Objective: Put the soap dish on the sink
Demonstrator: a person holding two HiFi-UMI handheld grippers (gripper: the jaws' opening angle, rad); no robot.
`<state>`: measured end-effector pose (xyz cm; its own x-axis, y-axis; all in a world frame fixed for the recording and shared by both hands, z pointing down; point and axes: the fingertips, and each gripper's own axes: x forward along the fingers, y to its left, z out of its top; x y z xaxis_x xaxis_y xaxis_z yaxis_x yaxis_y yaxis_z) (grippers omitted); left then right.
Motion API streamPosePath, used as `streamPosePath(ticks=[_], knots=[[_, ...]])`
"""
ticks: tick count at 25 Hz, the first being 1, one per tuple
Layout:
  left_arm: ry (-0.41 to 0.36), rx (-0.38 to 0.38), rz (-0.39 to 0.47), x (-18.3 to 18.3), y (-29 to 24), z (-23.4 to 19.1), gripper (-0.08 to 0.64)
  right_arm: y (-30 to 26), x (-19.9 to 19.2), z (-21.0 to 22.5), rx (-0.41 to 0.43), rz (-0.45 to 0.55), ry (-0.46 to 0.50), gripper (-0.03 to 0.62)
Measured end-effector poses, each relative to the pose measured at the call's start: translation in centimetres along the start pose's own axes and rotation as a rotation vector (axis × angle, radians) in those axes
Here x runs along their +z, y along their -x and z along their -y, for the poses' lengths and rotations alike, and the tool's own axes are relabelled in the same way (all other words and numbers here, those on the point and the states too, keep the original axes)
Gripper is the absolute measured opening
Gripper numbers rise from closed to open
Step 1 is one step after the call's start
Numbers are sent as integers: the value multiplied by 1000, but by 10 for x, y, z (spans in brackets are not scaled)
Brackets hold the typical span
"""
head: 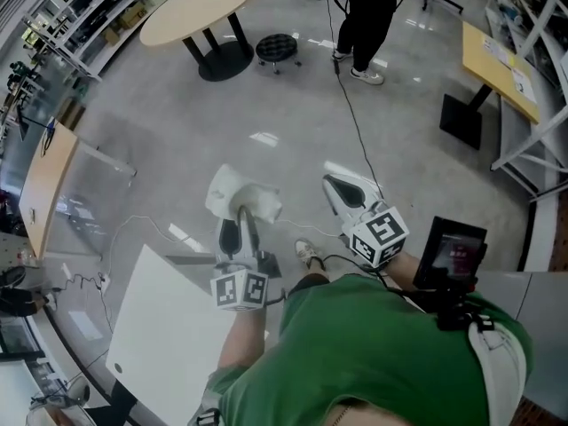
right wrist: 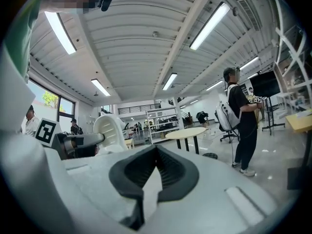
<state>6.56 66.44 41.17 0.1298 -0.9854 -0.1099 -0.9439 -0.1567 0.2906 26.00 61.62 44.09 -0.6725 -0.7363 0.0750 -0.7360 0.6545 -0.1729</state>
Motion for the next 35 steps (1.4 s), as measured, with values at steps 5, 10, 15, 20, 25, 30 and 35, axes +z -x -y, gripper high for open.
streamPosePath(ticks=[5,10,15,20,25,30,35], knots=[[10,-3,24,7,-52,-32,129,-65,23,13,29,2,28,2],[7,-6,20,16,-90,-72,129,-130,33,8,47,28,37,2],[12,-9,12,19,-116,-100,129,-171,36,4,51,24,33,2],[27,0,10,18,-135,-114,129,-196,36,11,49,0,35,2],[32,-2,6,13,-152,-123,129,-217,33,18,59,-11,30,2],[4,-2,5,13,-179,-127,129,-242,39,31,86,-4,26,2],[-2,19,10,11,-223,-124,129,-270,49,65,108,11,20,2]])
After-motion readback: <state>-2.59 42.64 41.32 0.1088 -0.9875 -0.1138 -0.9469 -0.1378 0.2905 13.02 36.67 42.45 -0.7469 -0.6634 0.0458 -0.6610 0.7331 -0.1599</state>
